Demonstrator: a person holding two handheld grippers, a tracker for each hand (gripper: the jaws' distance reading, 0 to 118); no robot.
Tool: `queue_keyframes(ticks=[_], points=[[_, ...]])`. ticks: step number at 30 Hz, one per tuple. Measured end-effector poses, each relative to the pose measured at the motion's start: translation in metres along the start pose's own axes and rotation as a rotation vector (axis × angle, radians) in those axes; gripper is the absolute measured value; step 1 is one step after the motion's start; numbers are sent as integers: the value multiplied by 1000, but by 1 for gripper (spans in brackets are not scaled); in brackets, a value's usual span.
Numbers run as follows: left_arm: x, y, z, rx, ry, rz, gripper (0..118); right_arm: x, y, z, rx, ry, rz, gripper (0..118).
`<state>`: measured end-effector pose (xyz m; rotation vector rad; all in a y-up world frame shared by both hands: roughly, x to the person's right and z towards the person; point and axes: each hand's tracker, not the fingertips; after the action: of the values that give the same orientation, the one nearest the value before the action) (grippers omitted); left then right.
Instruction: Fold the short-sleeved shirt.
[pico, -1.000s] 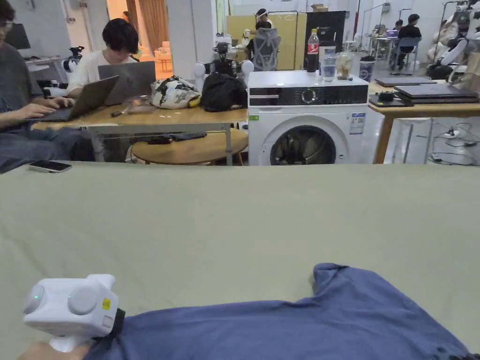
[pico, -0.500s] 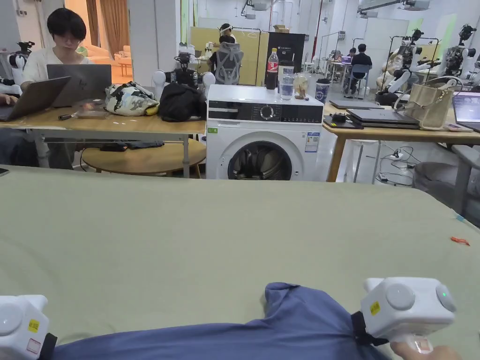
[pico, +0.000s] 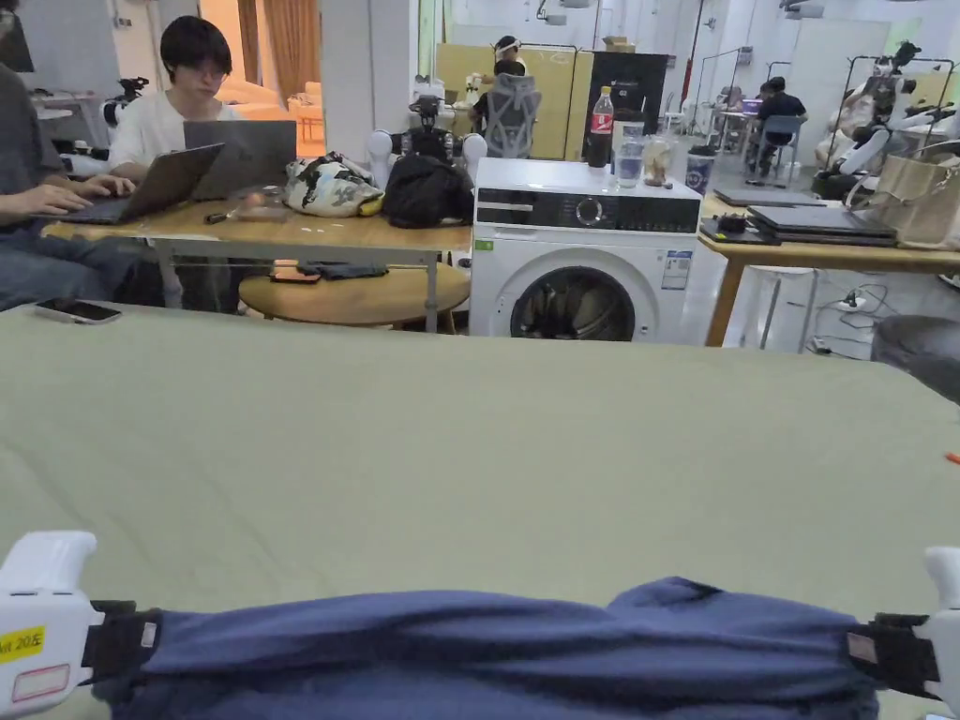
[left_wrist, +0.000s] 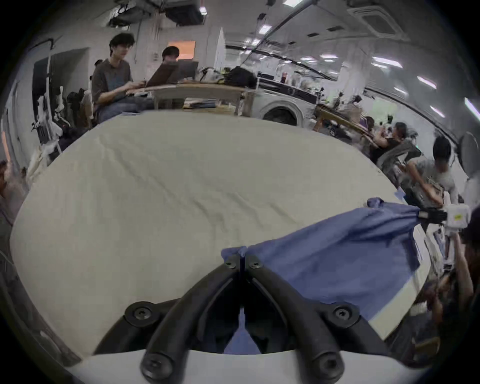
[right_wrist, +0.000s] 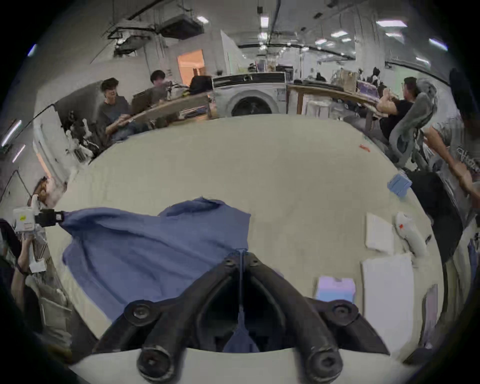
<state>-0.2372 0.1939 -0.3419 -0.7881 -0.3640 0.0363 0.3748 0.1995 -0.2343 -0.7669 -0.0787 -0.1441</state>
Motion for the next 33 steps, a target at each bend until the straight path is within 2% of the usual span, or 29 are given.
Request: queue_keyframes(ticks=[4,7,10,14,15,16,17,18,22,27,28,30,31,33], points=[[-6,-48,33,-2,-17,8,0,-4,-59,41,-20,-13,10,0],[-16,-75,48,-3,-6,41,0,1,-95,58,-31,-23,-37,0],[-25,-88,50,-11,-30,81,0,9,-123,63,-64,1,-121,0],[-20,-92,28,-43,-12,55,0,10,-139,48,-71,-11,-117,0],[-19,-92,21,-62,-6,53,11,5,-137,46,-62,-13,-110,2],[-18,-92,17,-78,9,64,41,1,-136,45,-51,-35,-94,15],[-15,-92,15,-72,26,67,54,-2,-134,46,-31,-62,-73,29],[-11,-91,20,-16,14,65,54,-7,-130,50,-3,-81,-53,36],[24,-68,41,161,-22,3,55,-24,-108,60,130,-41,-31,37],[82,-23,39,242,-68,-71,55,-72,-64,39,210,-9,-30,37],[80,-18,28,253,-72,-75,55,-83,-59,33,224,1,-31,33],[95,-12,23,287,-80,-86,53,-104,-52,22,234,15,-27,15],[99,-12,22,292,-100,-87,39,-111,-55,13,240,22,-15,8],[106,-14,19,295,-148,-72,0,-128,-55,5,253,-2,30,0]])
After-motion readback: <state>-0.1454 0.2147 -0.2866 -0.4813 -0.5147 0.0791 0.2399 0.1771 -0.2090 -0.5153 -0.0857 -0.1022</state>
